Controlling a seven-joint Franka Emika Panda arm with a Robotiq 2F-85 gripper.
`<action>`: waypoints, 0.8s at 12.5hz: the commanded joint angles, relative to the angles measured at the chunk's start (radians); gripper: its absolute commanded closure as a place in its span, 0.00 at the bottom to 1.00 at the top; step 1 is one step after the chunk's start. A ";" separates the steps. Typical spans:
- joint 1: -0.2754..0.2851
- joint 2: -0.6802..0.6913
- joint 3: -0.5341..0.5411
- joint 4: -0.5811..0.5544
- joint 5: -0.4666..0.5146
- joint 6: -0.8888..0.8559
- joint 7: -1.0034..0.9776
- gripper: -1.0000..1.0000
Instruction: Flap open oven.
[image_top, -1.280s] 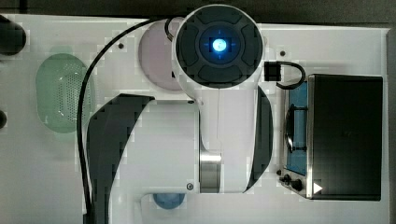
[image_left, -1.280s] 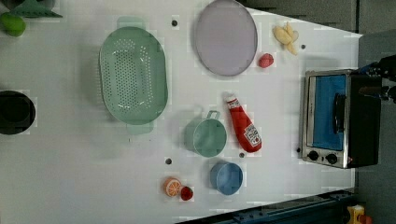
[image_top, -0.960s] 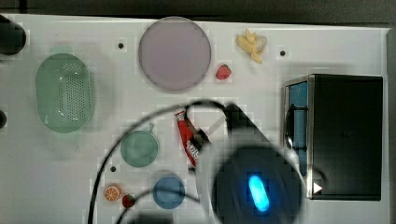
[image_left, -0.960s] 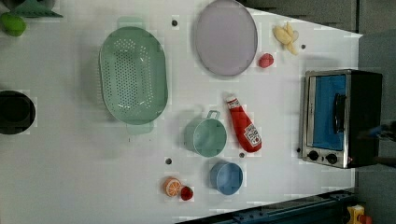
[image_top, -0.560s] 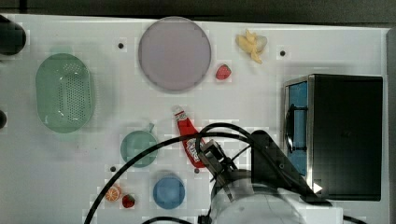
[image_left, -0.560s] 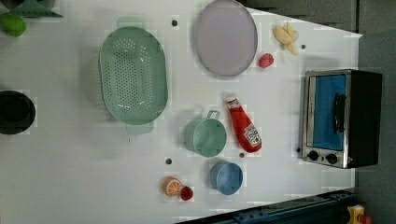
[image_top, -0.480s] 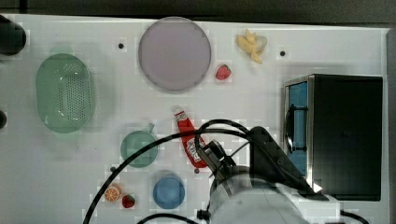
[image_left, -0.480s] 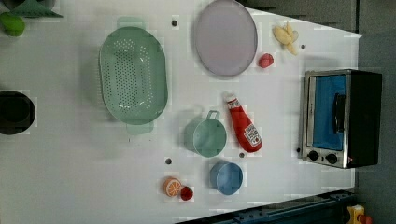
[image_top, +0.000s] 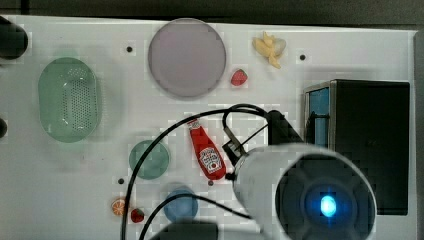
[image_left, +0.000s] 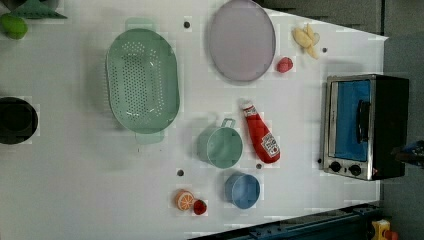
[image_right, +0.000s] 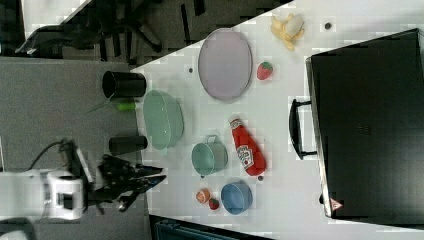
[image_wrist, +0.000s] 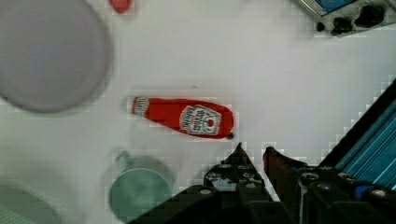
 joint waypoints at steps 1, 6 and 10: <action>-0.008 0.035 -0.056 -0.028 0.004 0.023 -0.106 0.82; -0.012 0.136 -0.148 -0.057 -0.084 0.155 -0.509 0.82; -0.014 0.212 -0.224 -0.084 -0.159 0.361 -0.844 0.82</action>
